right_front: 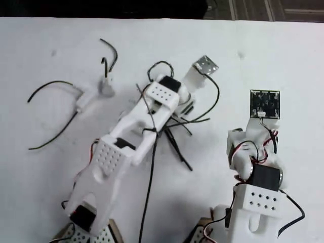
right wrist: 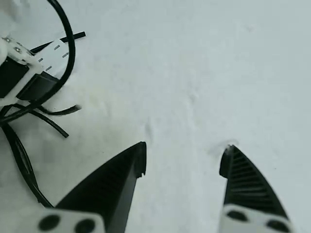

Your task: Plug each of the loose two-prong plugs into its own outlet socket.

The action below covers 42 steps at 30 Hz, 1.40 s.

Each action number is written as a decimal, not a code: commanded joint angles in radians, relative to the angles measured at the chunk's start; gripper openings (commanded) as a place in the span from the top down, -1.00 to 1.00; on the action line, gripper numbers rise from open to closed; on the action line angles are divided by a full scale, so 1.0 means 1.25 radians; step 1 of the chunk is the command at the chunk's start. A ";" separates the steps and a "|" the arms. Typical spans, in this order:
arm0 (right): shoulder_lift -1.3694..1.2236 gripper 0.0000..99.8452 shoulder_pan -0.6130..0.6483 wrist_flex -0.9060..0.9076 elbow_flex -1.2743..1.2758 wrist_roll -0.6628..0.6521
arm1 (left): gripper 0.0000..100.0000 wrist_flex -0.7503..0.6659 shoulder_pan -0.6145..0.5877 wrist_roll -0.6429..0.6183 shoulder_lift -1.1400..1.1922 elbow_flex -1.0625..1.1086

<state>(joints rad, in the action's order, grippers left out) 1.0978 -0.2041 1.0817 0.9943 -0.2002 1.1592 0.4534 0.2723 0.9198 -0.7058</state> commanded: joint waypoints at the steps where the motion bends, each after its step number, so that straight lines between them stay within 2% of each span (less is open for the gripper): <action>1: 0.006 0.51 -0.007 -0.014 -0.011 -0.009 | 0.96 0.206 0.008 0.020 -0.007 -0.204; 11: 0.006 0.51 -0.007 -0.014 -0.011 -0.009 | 0.96 0.484 0.009 0.015 -0.009 -0.786; 19: 0.006 0.51 -0.007 -0.014 -0.011 -0.010 | 0.96 0.502 -0.031 0.015 -0.166 -0.734; 26: 0.006 0.51 -0.006 -0.012 -0.011 -0.010 | 0.96 0.502 -0.048 0.015 -0.395 -0.497; 33: 0.006 0.51 -0.006 -0.009 -0.010 -0.010 | 0.96 0.501 -0.051 0.026 -0.704 -0.055; 37: 0.006 0.51 -0.006 -0.009 -0.010 -0.010 | 0.96 0.496 -0.051 0.103 -0.868 0.200; 42: -0.001 0.51 0.030 -0.004 -0.006 -0.010 | 0.96 0.433 -0.064 0.133 -1.046 0.525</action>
<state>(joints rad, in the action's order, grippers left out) 1.0978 -0.2025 1.0817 0.9943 -0.2002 1.7760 0.4012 0.4074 -0.1864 -0.3606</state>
